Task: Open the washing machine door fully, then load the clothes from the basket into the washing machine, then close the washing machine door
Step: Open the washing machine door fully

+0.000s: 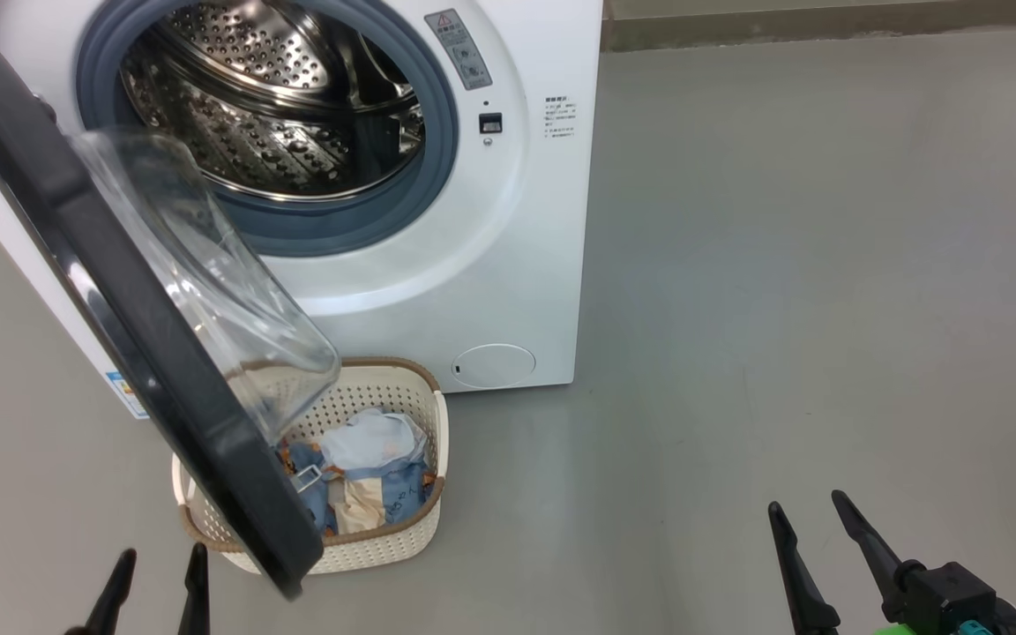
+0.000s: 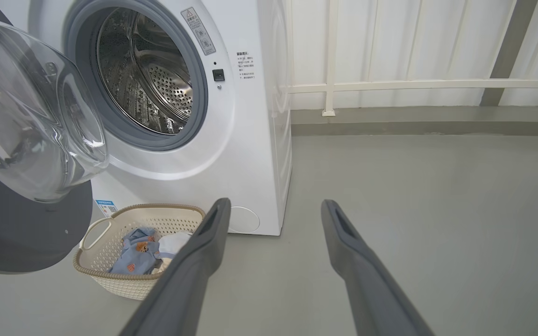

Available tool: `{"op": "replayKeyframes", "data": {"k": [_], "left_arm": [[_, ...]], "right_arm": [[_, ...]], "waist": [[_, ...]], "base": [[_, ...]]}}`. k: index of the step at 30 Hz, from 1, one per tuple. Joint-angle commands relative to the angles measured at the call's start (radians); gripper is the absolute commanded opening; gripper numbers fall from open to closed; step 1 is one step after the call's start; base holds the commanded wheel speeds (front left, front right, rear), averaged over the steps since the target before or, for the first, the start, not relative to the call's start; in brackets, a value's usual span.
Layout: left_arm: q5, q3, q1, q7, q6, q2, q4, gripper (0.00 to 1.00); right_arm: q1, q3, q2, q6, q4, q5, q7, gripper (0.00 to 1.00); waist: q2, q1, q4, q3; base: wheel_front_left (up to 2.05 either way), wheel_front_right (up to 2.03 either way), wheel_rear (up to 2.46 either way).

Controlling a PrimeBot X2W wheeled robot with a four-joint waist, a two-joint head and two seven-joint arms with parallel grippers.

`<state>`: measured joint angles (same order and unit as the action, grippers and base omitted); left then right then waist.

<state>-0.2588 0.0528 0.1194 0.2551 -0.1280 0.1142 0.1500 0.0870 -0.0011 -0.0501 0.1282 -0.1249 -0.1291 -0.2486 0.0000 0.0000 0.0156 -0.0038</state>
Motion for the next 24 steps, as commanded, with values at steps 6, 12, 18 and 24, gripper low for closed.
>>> {"op": "replayKeyframes", "data": {"k": [6, 12, 18, 24], "left_arm": [[0.009, 0.041, -0.009, 0.007, -0.003, 0.006, -0.039, 1.00], [0.009, 0.041, -0.008, 0.007, -0.003, 0.000, -0.046, 1.00], [0.009, 0.046, -0.010, 0.007, -0.003, -0.005, -0.046, 1.00], [0.010, 0.050, -0.014, 0.007, -0.003, -0.011, -0.042, 1.00]], "right_arm": [[0.000, 0.008, -0.001, 0.003, 0.025, 0.021, -0.012, 1.00], [0.005, 0.010, 0.000, 0.003, 0.022, 0.016, -0.013, 1.00], [0.004, 0.008, 0.000, 0.003, 0.024, 0.020, -0.013, 1.00], [0.005, 0.008, 0.000, 0.003, 0.024, 0.022, -0.013, 1.00]], "waist": [[0.0000, 0.0000, 0.003, 0.002], [0.0000, 0.0000, 0.006, 0.003], [0.0000, 0.0000, 0.008, 0.004], [0.0000, 0.0000, 0.010, 0.002]], "base": [[0.00, 0.00, 0.00], [0.00, 0.00, 0.00], [0.00, 0.00, 0.00], [0.00, 0.00, 0.00]]}}
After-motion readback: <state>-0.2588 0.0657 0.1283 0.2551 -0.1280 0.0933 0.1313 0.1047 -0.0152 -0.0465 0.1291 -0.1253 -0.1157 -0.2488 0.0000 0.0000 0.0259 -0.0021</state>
